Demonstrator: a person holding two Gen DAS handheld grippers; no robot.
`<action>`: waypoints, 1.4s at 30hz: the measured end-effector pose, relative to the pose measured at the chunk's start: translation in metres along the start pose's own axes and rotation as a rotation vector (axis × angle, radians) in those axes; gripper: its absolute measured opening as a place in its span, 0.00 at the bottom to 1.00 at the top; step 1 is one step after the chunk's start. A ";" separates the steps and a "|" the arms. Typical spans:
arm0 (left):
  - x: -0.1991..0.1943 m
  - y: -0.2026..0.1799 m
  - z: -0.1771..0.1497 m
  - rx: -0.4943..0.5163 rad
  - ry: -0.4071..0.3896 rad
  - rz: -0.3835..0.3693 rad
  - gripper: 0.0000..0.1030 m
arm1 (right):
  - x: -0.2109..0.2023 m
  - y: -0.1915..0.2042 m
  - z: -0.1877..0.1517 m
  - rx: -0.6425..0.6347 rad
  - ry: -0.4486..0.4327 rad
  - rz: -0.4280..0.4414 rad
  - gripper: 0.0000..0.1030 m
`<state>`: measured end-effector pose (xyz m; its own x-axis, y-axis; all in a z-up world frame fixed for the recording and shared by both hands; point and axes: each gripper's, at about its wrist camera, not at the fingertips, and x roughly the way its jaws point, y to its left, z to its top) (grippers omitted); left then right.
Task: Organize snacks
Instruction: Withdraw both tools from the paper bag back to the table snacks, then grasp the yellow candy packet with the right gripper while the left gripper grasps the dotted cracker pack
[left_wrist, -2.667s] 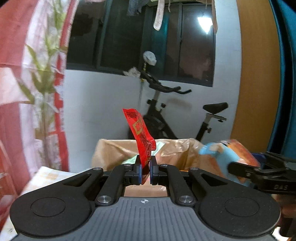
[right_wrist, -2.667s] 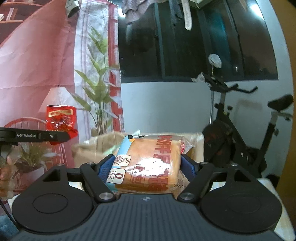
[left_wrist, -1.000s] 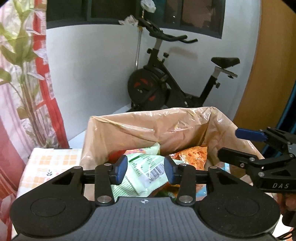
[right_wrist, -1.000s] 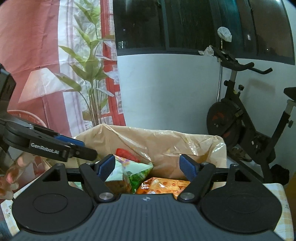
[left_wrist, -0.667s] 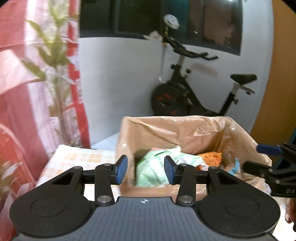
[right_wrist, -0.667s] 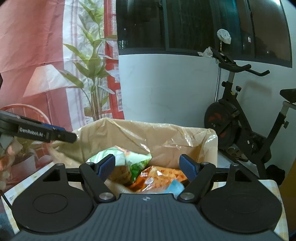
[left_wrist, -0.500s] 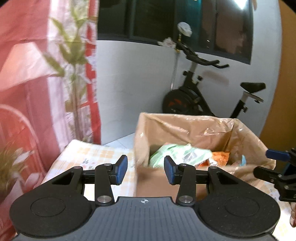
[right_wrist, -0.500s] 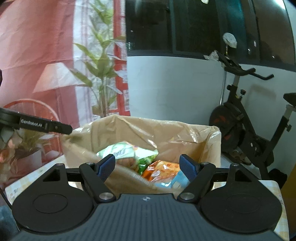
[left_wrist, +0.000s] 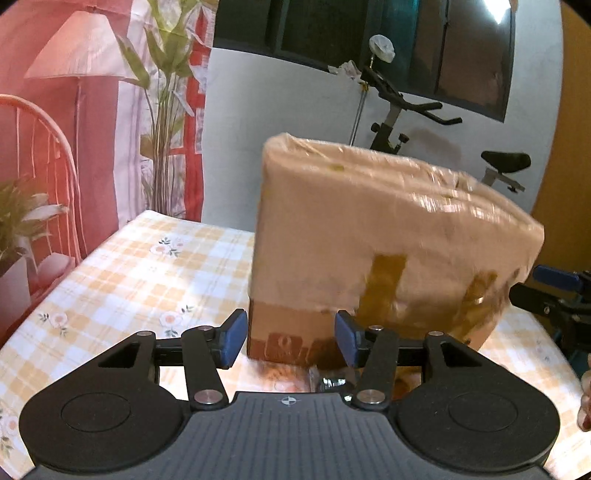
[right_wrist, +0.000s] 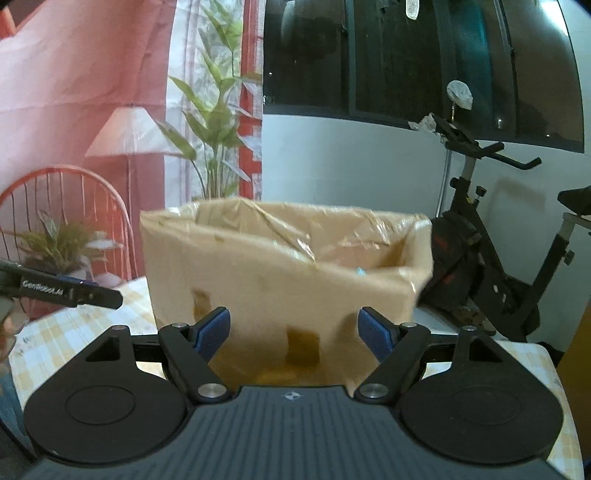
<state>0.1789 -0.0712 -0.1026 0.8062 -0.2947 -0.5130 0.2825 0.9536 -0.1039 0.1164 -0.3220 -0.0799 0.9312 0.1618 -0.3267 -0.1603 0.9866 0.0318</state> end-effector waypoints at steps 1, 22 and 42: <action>0.002 -0.002 -0.004 0.004 0.001 0.002 0.53 | 0.000 -0.001 -0.005 -0.001 0.003 -0.006 0.77; 0.017 -0.030 -0.055 0.029 0.095 -0.027 0.53 | 0.004 -0.054 -0.117 0.100 0.194 -0.133 0.69; 0.029 -0.037 -0.069 0.053 0.142 -0.100 0.55 | 0.050 0.004 -0.129 -0.173 0.288 -0.191 0.48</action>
<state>0.1559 -0.1104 -0.1729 0.6922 -0.3723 -0.6183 0.3873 0.9145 -0.1171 0.1198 -0.3125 -0.2182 0.8234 -0.0622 -0.5641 -0.0685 0.9758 -0.2076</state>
